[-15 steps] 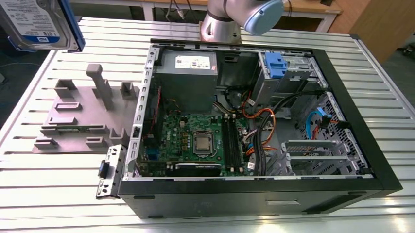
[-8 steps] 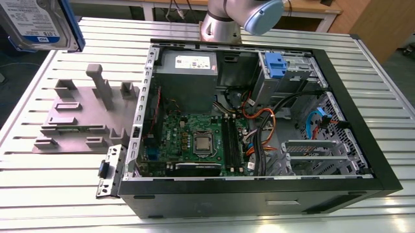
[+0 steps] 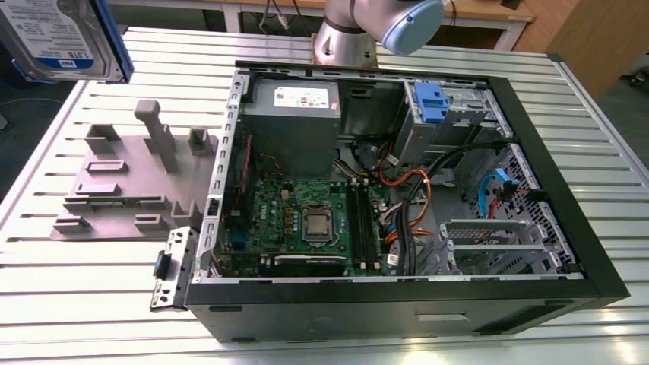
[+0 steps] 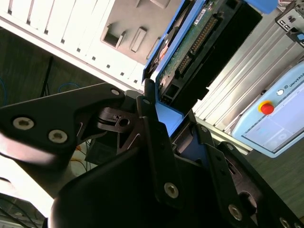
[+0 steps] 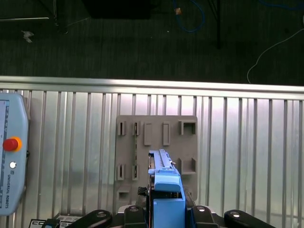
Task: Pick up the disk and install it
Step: 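Pick up the disk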
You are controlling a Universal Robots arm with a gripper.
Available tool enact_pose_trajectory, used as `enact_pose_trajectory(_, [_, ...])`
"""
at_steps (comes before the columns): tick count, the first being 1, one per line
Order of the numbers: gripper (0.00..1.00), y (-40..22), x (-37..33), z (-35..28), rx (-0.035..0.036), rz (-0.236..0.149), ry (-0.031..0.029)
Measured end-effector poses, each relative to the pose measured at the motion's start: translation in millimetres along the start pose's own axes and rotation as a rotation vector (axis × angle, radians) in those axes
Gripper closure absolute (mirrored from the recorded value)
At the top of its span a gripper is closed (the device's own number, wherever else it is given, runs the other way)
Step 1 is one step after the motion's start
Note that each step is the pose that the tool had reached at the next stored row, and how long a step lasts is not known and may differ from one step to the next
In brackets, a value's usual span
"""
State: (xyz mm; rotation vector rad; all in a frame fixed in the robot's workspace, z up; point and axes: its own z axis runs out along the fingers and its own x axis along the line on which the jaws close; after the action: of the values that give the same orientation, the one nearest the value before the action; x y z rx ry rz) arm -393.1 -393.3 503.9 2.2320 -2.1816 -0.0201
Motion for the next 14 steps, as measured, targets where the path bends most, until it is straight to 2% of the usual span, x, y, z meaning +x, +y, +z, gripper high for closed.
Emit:
enact_pose_trajectory(8, [0.64, -4.3, 0.1, -0.1, -0.0001, 0.000, 0.0000])
enact_pose_trajectory(9, [0.64, -18.7, 0.5, -0.4, 0.0000, 0.000, 0.0000])
enact_pose_trajectory(14, [0.64, -21.4, 0.5, -0.5, -0.0001, 0.000, 0.0000])
